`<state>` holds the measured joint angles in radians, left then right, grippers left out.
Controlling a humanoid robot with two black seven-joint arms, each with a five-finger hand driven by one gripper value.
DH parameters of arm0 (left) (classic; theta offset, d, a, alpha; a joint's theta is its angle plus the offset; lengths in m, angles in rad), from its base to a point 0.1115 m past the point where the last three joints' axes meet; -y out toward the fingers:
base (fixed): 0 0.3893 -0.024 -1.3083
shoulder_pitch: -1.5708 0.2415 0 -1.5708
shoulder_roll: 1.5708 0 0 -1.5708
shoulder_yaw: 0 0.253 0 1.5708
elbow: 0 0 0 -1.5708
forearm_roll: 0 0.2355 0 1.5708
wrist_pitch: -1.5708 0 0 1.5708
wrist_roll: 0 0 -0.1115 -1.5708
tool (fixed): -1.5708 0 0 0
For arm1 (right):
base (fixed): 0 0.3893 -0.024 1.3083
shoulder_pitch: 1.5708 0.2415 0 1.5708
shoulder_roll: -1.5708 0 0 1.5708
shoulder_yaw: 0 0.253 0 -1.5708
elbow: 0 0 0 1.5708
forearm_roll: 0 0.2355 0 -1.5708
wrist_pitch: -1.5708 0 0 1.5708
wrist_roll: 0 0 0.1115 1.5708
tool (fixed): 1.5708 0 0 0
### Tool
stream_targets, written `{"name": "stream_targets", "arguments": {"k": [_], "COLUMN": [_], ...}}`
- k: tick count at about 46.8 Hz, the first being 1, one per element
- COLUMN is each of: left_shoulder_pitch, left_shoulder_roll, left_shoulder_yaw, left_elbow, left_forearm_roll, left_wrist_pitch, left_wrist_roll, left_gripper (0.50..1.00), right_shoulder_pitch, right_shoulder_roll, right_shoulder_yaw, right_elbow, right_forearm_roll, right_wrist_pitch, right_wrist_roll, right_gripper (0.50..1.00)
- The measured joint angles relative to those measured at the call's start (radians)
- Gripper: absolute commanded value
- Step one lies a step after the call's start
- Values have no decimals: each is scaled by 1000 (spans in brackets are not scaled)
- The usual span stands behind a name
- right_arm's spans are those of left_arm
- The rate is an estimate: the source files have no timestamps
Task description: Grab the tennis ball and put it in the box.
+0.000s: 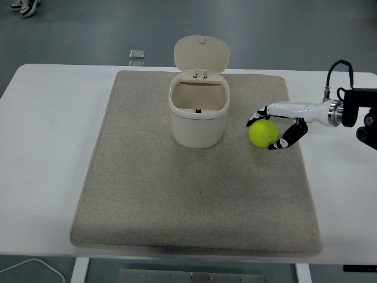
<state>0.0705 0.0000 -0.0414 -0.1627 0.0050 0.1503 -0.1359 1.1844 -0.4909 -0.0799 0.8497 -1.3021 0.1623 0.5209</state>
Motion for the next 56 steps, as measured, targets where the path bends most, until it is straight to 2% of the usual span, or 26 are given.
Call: {"name": "stream_targets", "arguments": {"k": [12,23,33,45,56], "left_shoulder_pitch": [0,0,0,0,0], "left_shoulder_roll": [0,0,0,0,0], "left_shoulder_yaw": [0,0,0,0,0], "left_elbow": [0,0,0,0,0], "left_forearm_roll": [0,0,0,0,0], "left_wrist_pitch": [0,0,0,0,0], "left_wrist_roll": [1,0,0,0,-1], "left_gripper": [996,996,996,996,996], "right_shoulder_pitch": [1,6,12,17,71], "right_shoulder_roll": [-1,-3,-15,-65,-115], "right_shoulder_yaw": [0,0,8,17,23], "right_elbow": [0,1,2,33,91], "right_forearm_roll": [0,0,17,65,182], "right_wrist_pitch": [-1,3,9,13,43], "right_wrist_roll": [1,1,8,85,90], "right_gripper": [748,637,500,500,500]}}
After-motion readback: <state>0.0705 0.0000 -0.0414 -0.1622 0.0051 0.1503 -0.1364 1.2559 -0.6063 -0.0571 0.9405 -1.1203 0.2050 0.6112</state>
